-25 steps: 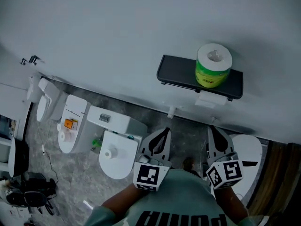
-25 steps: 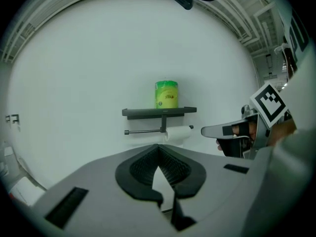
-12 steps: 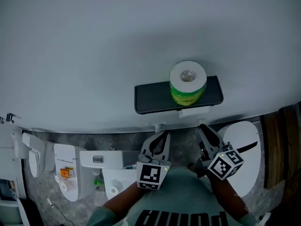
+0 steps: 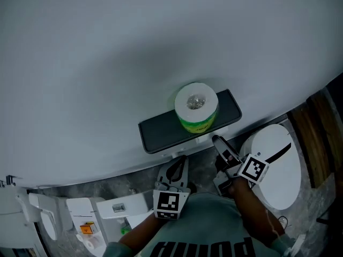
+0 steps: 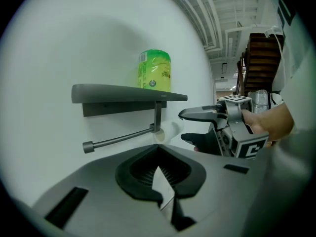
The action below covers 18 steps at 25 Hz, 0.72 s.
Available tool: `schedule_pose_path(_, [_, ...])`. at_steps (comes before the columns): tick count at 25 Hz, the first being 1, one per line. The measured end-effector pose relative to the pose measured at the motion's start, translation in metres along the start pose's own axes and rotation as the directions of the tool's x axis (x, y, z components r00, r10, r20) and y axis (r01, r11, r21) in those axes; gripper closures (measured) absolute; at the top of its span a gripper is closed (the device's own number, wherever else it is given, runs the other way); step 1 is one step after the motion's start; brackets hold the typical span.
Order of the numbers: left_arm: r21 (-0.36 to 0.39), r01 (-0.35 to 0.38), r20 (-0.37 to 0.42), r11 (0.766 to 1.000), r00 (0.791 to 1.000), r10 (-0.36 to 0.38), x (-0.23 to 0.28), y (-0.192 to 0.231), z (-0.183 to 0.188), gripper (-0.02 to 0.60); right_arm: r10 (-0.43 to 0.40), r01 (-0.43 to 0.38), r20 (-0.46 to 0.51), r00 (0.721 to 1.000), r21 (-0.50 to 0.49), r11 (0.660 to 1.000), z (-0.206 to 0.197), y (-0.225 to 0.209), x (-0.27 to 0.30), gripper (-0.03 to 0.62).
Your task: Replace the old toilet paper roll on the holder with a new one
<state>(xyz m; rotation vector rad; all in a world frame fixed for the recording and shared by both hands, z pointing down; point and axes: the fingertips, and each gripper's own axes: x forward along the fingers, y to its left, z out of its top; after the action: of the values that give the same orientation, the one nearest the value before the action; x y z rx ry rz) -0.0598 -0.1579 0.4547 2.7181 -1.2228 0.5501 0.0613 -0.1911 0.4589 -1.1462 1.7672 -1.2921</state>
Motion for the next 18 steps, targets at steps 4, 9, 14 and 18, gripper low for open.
schedule_pose_path(4, [0.007, 0.027, -0.015, 1.000, 1.000, -0.027, 0.003, 0.001, -0.003, 0.577, 0.016, -0.020, 0.044, 0.999, 0.097, 0.995, 0.006, -0.004, 0.013, 0.301])
schedule_pose_path(9, [0.009, 0.020, -0.023, 1.000, 1.000, -0.020, 0.004, 0.006, -0.004, 0.577, 0.026, -0.035, 0.054, 0.998, 0.172, 0.984, 0.009, -0.008, 0.026, 0.303])
schedule_pose_path(14, [0.010, 0.003, -0.026, 1.000, 1.000, -0.002, 0.002, 0.008, -0.004, 0.577, 0.018, -0.028, 0.044, 0.999, 0.225, 0.974, 0.007, -0.014, 0.033, 0.306])
schedule_pose_path(18, [0.007, -0.016, -0.027, 1.000, 1.000, 0.016, -0.001, 0.009, -0.004, 0.577, 0.013, -0.024, 0.046, 0.999, 0.248, 0.968, 0.009, -0.016, 0.034, 0.373])
